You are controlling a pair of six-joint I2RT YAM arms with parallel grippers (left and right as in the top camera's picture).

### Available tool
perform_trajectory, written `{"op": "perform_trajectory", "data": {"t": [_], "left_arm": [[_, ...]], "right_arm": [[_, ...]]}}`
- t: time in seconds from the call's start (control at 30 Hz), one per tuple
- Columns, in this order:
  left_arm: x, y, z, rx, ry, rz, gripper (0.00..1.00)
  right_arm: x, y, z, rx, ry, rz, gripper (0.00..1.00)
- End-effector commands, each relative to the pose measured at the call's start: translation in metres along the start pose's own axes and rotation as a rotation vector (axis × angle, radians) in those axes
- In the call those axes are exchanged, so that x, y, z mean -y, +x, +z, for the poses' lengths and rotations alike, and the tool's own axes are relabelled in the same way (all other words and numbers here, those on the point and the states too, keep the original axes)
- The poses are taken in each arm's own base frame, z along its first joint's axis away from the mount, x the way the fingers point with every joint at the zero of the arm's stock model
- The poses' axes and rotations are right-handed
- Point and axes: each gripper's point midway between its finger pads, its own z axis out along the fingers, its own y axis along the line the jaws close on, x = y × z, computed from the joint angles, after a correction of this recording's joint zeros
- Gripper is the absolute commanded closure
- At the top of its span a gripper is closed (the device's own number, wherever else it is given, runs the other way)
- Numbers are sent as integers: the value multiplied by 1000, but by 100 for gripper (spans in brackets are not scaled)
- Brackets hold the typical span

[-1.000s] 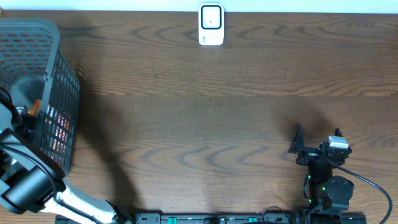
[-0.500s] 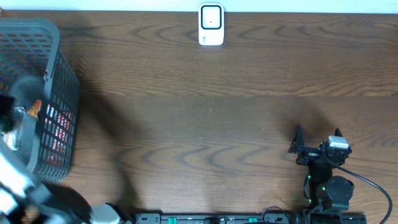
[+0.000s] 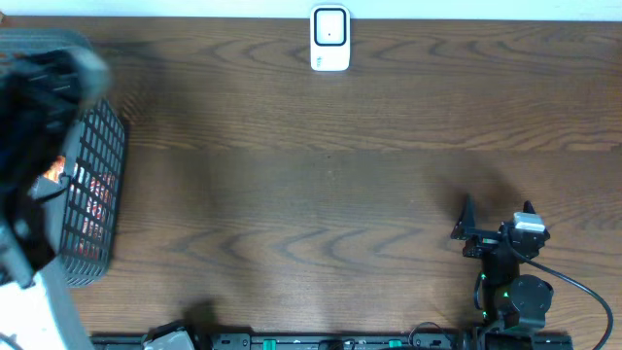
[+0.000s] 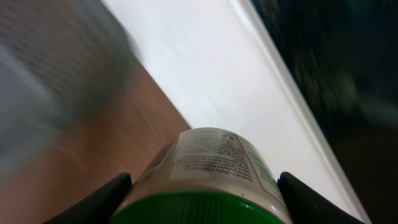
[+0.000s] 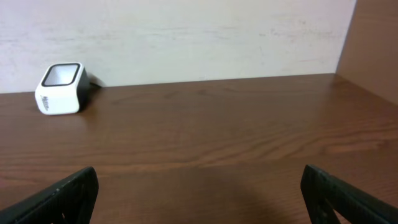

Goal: Scan the item barcode
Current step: 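Lift the bottle out and place it upright on the table center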

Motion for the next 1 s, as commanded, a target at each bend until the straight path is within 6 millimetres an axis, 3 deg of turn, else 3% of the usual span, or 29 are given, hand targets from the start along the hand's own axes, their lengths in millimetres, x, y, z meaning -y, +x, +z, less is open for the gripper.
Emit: {"op": "perform_trajectory", "data": {"t": [0.0,0.1,0.2,0.23,0.4,0.53,0.73,0.93,0.97], "left_arm": [[24,64,40,-215,33,65,34],[25,118,76,-342,-32,143,33],[19,190,120,-485,-133,254,34],[17,204,127,-512,-151,274,34],[-20,288,170,-657,-350,342,34],[-58,333,197,-660,-549,261,33],[-102,380,216,-542,-813,-24,34],[-120,410,217,-417,-944,-234,33],[-120,413,216,-404,-951,-258,25]], "right_arm": [[1,0,0,2,2,11,1],[1,0,0,2,2,10,1],[1,0,0,2,2,10,1],[1,0,0,2,2,11,1],[1,0,0,2,2,11,1],[1,0,0,3,2,11,1],[1,0,0,2,2,11,1],[1,0,0,2,2,10,1],[1,0,0,2,2,11,1]]}}
